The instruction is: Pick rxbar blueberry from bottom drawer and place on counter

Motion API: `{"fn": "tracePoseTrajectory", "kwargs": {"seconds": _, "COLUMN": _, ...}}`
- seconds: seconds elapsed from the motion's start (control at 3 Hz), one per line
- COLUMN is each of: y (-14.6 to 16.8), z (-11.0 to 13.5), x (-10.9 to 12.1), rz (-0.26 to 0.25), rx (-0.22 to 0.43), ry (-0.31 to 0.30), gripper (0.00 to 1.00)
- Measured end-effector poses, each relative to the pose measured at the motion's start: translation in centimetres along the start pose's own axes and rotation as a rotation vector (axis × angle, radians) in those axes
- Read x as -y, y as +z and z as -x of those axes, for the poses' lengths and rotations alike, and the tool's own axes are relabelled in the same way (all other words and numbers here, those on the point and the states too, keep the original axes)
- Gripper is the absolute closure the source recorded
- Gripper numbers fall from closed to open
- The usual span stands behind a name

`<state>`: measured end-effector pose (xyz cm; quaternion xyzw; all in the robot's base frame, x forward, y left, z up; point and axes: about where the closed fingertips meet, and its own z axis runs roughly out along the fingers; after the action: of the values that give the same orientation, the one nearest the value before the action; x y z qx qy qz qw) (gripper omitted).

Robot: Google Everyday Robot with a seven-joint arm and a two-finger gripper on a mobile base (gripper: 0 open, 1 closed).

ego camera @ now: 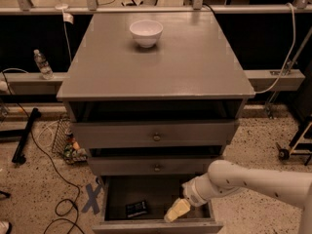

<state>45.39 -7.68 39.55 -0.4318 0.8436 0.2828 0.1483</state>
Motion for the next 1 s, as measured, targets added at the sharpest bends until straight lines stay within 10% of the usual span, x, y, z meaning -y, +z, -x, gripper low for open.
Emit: {"fn": "tracePoseTrajectory", "kwargs": {"seconds": 1.0, "y": 8.5, "z": 0.9, "x": 2.6, "rz": -0.005, "rx": 0.130, "ry": 0.015, "gripper": 0.00}}
